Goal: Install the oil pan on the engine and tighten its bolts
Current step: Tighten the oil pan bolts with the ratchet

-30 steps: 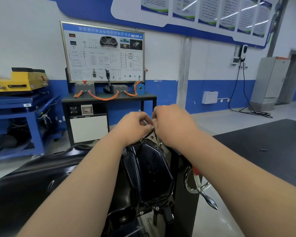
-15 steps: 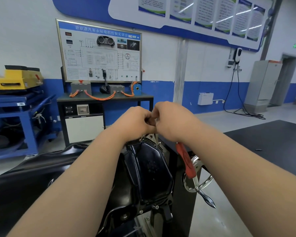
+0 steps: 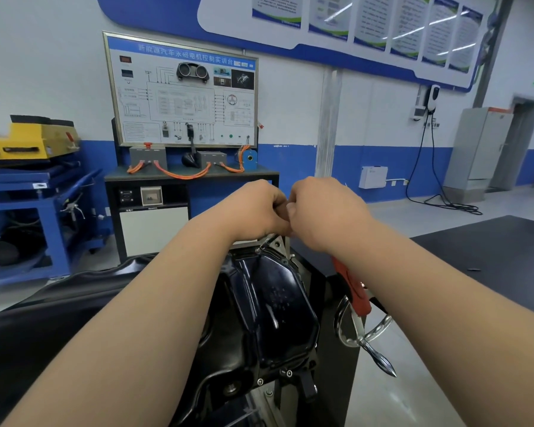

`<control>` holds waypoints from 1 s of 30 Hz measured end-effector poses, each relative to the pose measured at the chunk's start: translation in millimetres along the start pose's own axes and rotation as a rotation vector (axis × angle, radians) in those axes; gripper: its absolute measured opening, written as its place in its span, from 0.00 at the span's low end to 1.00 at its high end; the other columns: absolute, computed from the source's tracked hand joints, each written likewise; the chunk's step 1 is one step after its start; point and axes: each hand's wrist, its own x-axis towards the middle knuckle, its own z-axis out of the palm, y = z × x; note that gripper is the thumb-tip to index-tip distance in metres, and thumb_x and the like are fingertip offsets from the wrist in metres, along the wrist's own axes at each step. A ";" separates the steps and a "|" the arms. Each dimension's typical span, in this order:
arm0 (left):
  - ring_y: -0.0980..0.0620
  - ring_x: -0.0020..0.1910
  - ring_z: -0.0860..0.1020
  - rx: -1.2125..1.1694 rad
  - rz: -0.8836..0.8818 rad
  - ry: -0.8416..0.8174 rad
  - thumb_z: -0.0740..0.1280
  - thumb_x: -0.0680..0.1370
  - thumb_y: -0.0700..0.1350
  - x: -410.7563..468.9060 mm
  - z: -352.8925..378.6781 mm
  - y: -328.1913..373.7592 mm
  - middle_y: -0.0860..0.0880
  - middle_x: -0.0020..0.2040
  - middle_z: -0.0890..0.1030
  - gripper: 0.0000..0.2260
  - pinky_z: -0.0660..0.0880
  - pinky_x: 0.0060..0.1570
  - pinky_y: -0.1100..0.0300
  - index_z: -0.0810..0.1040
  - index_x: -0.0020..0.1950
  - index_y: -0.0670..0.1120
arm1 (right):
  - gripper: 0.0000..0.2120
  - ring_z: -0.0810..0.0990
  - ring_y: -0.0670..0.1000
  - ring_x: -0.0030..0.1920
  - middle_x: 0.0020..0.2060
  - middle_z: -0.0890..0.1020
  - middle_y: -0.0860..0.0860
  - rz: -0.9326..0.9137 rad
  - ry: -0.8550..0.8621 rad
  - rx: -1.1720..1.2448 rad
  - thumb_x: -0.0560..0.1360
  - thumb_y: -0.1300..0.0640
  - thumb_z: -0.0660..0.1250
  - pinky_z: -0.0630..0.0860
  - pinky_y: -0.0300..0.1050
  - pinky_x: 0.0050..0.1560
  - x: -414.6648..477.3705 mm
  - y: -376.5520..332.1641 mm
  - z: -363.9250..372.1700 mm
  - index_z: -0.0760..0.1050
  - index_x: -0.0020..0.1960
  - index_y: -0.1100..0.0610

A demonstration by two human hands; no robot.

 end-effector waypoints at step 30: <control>0.63 0.24 0.69 -0.093 -0.013 -0.004 0.72 0.71 0.41 -15.9 9.0 1.7 0.54 0.30 0.77 0.04 0.62 0.25 0.74 0.81 0.36 0.47 | 0.12 0.75 0.55 0.44 0.46 0.77 0.53 -0.128 -0.060 0.006 0.74 0.57 0.61 0.69 0.45 0.39 -6.2 -0.6 -7.9 0.73 0.57 0.55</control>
